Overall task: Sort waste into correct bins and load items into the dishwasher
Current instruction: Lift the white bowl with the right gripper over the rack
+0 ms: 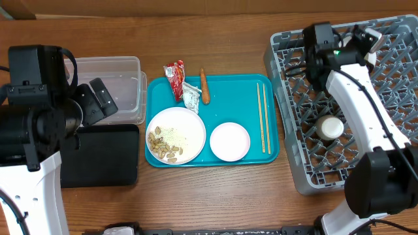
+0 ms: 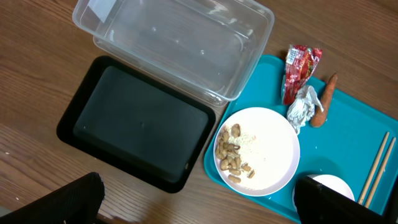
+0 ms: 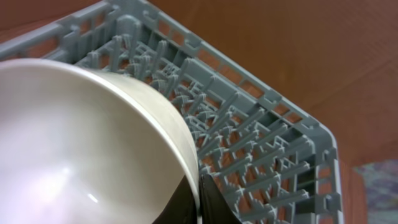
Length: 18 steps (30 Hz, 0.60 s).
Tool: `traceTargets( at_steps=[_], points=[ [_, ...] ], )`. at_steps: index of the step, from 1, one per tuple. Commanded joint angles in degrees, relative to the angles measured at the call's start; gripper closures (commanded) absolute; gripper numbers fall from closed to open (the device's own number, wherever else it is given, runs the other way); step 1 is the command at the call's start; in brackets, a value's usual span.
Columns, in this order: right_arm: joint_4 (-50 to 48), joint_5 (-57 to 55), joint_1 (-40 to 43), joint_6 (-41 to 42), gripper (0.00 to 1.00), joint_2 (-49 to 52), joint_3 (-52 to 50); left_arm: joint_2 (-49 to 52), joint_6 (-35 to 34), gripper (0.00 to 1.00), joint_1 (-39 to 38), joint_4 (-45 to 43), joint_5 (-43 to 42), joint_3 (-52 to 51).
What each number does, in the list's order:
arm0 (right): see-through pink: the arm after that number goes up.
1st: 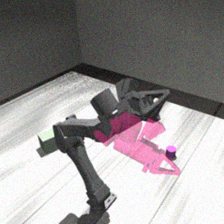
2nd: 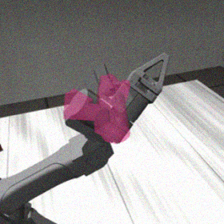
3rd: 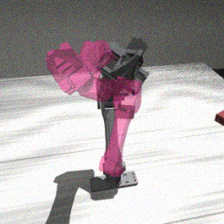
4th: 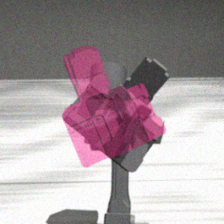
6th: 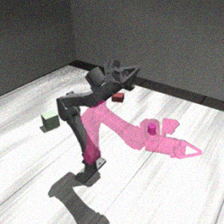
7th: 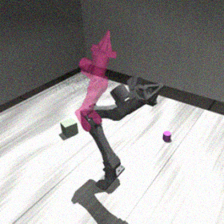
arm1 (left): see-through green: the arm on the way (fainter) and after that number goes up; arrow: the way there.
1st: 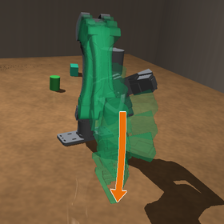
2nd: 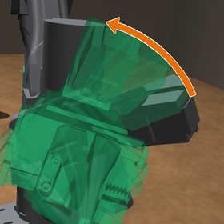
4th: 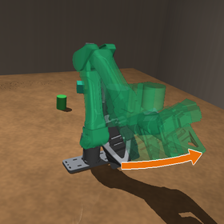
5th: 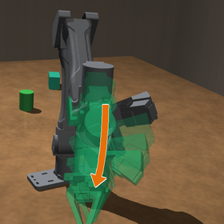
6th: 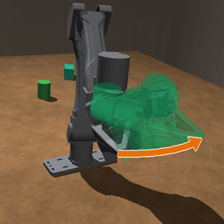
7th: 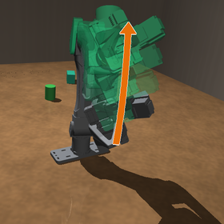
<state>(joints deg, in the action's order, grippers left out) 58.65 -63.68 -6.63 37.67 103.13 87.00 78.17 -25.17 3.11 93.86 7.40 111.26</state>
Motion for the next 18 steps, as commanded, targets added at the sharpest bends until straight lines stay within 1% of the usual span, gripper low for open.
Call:
traceTargets(
  at_steps=[1,4,12,18],
  points=[
    [-4.6,-6.3,1.6,-4.2,0.96,-0.2,-4.1,0.3,-0.6,0.0,0.2,0.0,0.9,0.1],
    [-7.4,-6.2,2.8,-5.0,0.96,-0.2,-5.6,0.3,-0.6,0.0,0.2,0.0,0.9,0.1],
    [-10.0,-3.0,4.2,-5.4,0.96,0.8,-5.7,0.3,-0.6,0.0,0.2,0.0,0.9,0.1],
    [-10.6,-2.7,4.1,-9.7,0.96,4.4,-5.7,0.3,-0.6,0.0,0.2,0.0,0.9,0.1]
  ],
)
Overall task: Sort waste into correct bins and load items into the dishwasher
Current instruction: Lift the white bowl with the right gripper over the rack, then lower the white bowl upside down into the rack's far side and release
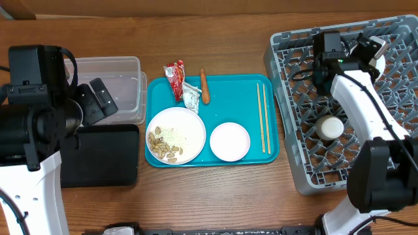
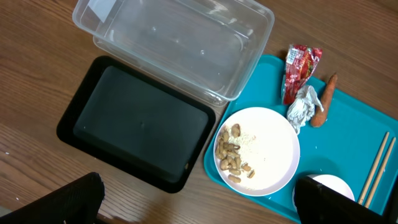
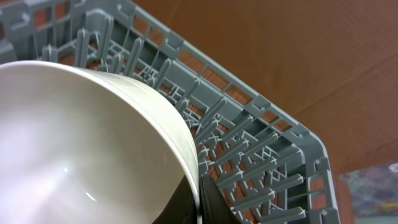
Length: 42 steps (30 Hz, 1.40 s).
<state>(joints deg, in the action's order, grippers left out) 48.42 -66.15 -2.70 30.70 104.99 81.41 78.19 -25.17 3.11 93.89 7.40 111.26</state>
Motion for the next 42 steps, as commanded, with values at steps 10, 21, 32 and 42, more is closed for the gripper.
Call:
traceTargets(
  at_steps=[10,21,32,42],
  points=[
    [-0.1,-0.4,-3.7,-3.8,0.96,3.4,-0.1,0.4,-0.6,0.0,0.2,0.0,0.9,0.1],
    [1.3,-10.3,-6.3,-3.8,0.96,3.4,0.1,0.4,-0.6,0.0,0.2,0.0,0.9,0.1],
    [-2.8,-11.4,-6.1,-6.8,0.96,3.7,0.1,0.4,-0.6,0.0,0.2,0.0,0.9,0.1],
    [-2.2,-11.9,-3.8,-11.3,0.96,9.0,0.1,0.4,-0.6,0.0,0.2,0.0,0.9,0.1]
  ],
)
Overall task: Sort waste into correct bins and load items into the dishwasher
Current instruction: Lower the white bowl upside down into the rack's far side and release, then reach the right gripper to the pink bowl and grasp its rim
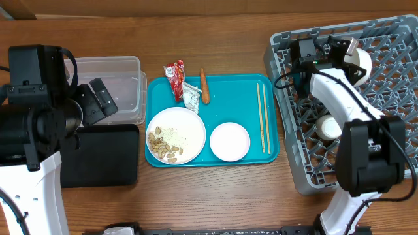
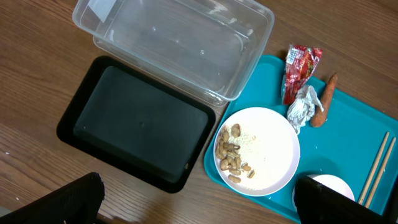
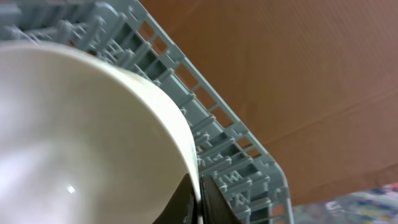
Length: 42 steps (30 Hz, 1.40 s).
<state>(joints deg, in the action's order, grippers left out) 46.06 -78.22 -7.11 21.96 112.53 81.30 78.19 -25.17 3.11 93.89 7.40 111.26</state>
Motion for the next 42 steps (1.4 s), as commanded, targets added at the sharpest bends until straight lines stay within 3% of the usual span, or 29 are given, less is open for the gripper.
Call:
traceTargets(
  at_steps=[1,14,16,17,18,22,29,34,38,42],
  points=[
    [0.3,0.1,0.7,-2.5,0.96,1.6,0.2,0.4,-0.6,0.0,0.2,0.0,0.9,0.1],
    [2.1,-0.2,-4.6,-2.5,0.96,1.6,0.2,0.4,-0.6,0.0,0.2,0.0,0.7,0.1],
    [3.1,-1.6,-6.0,-2.5,0.76,1.6,0.2,0.4,-0.6,0.0,0.2,0.0,0.7,0.1],
    [3.3,-1.9,-6.8,-2.5,0.51,1.3,0.2,0.4,-0.6,0.0,0.2,0.0,0.7,0.1],
    [3.4,-1.1,-8.2,-2.5,0.38,-0.1,0.3,0.4,-0.6,0.0,0.2,0.0,0.7,0.1],
    [8.9,10.9,-12.0,-2.5,0.38,-5.0,3.7,0.4,-0.6,0.0,0.2,0.0,0.7,0.1],
    [15.2,47.1,-17.3,-2.5,0.35,-14.5,10.3,0.4,-0.6,0.0,0.2,0.0,0.7,0.1],
    [18.7,74.3,-17.6,-2.5,0.47,-16.6,10.0,0.4,-0.6,0.0,0.2,0.0,0.7,0.1],
    [21.1,82.1,-17.6,-4.3,0.53,-14.9,7.1,0.4,-0.6,0.0,0.2,0.0,0.7,0.1],
    [21.7,91.3,-18.5,-13.8,0.58,-12.3,-0.1,0.4,-0.6,0.0,0.2,0.0,0.7,0.1]
  ],
)
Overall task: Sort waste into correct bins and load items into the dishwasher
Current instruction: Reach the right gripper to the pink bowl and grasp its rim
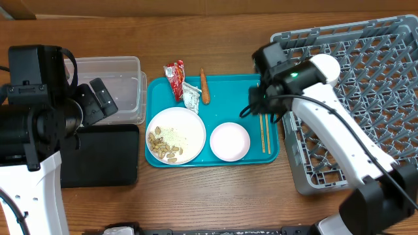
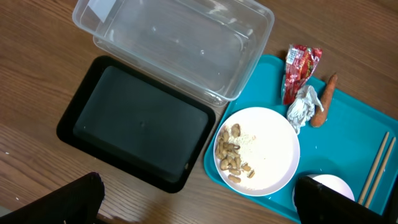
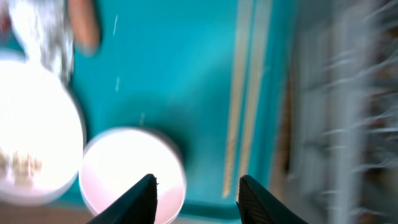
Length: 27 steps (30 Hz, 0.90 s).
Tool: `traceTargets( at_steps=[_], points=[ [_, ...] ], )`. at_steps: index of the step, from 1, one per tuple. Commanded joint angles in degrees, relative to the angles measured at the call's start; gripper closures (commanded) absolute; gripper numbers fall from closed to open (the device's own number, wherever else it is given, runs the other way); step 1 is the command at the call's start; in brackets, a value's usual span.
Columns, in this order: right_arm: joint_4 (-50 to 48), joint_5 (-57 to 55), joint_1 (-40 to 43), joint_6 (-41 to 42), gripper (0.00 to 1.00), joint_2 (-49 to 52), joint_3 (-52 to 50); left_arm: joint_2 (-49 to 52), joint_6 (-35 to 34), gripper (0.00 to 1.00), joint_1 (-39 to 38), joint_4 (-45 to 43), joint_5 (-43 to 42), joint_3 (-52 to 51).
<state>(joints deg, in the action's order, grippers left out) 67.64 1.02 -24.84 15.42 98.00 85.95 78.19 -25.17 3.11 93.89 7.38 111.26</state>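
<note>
My right gripper (image 1: 263, 109) hangs open and empty over the teal tray (image 1: 228, 98), above the far end of the wooden chopsticks (image 1: 264, 136). The blurred right wrist view shows my right gripper (image 3: 198, 190) between a small white bowl (image 3: 132, 169) and the chopsticks (image 3: 246, 93). A white plate with peanuts (image 1: 175, 135), a red wrapper (image 1: 175, 77), crumpled foil (image 1: 190, 96) and an orange stick of food (image 1: 204, 86) also lie on the tray. My left gripper (image 2: 196, 205) is open, high over the table's left side. The grey dish rack (image 1: 392, 59) stands at the right.
A clear plastic bin (image 1: 121, 85) and a black bin (image 1: 101, 156) sit left of the tray. My right arm's white links cross the rack's left half and hide what lies beneath them.
My right gripper was shut on a white bowl at the rack's far left. Now it is open and empty over the tray by the chopsticks. The left arm has not moved.
My right gripper held a white bowl over the rack's far side, first near the middle, then further right, then at the far left corner. Now it has let go, and the bowl is not visible. The tray's things and the left arm stayed put throughout.
</note>
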Motion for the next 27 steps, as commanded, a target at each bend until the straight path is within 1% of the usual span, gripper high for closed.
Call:
traceTargets(
  at_steps=[1,5,12,15,18,20,22,23,25,26,27],
  points=[
    [-0.2,12.2,-1.1,-7.9,0.6,2.8,-6.3,0.4,-0.6,0.0,0.2,0.0,0.7,0.1],
    [-1.9,12.2,-2.2,-8.4,0.6,4.3,-10.4,0.4,-0.6,0.0,0.2,0.0,0.7,0.1],
    [-8.5,12.0,-3.8,-7.5,0.58,4.6,-15.3,0.4,-0.6,0.0,0.2,0.0,0.7,0.1],
    [-11.7,8.7,-3.8,-3.1,0.6,4.6,-17.7,0.4,-0.6,0.0,0.2,0.0,0.7,0.1],
    [-13.4,2.9,-3.7,0.4,0.59,4.6,-19.7,0.4,-0.6,0.0,0.2,0.0,0.7,0.1],
    [-13.4,3.0,-3.7,0.2,0.6,4.6,-19.7,0.4,-0.6,0.0,0.2,0.0,0.7,0.1],
    [-13.0,5.8,-3.7,-2.4,0.62,4.3,-19.1,0.4,-0.6,0.0,0.2,0.0,0.7,0.1],
    [-12.9,6.8,-3.7,-3.5,0.64,4.2,-18.8,0.4,-0.6,0.0,0.2,0.0,0.7,0.1],
    [-12.8,7.0,-3.7,-3.4,0.78,4.1,-18.1,0.4,-0.6,0.0,0.2,0.0,0.7,0.1],
    [-12.4,7.0,-3.7,-3.4,0.82,4.1,-17.5,0.4,-0.6,0.0,0.2,0.0,0.7,0.1],
    [-11.8,6.9,-3.7,-3.4,0.9,4.1,-16.3,0.4,-0.6,0.0,0.2,0.0,0.7,0.1]
  ],
)
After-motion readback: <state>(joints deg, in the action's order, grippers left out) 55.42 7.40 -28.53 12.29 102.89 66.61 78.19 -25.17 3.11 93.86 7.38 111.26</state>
